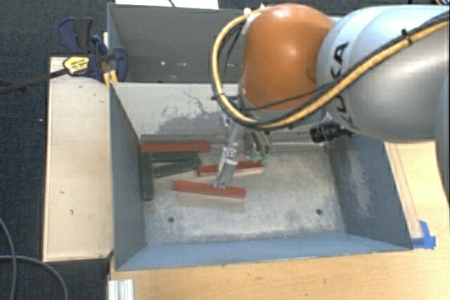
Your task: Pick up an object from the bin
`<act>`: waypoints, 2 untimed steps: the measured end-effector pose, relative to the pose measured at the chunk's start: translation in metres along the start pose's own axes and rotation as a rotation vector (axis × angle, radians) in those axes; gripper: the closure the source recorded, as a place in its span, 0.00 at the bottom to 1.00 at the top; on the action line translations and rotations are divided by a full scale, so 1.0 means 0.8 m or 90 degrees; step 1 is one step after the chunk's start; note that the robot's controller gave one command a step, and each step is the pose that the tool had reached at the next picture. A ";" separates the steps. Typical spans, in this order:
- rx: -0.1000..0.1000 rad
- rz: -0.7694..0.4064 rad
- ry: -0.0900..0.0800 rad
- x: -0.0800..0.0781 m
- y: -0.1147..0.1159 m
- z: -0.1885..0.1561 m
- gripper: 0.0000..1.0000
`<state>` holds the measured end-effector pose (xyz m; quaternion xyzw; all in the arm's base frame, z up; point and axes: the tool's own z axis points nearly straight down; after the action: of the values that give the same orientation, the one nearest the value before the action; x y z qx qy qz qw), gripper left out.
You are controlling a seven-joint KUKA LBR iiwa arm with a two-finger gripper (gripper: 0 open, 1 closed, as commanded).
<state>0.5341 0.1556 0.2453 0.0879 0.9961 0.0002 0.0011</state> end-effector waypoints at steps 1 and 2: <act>0.001 -0.060 0.004 0.007 0.006 0.224 0.00; -0.002 -0.057 -0.001 0.004 0.008 0.217 1.00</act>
Offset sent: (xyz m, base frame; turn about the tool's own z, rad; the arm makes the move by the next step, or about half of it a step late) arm -0.0032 0.0061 -0.1753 -0.0946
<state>0.5323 0.1624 0.0716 0.0435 0.9990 0.0014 0.0022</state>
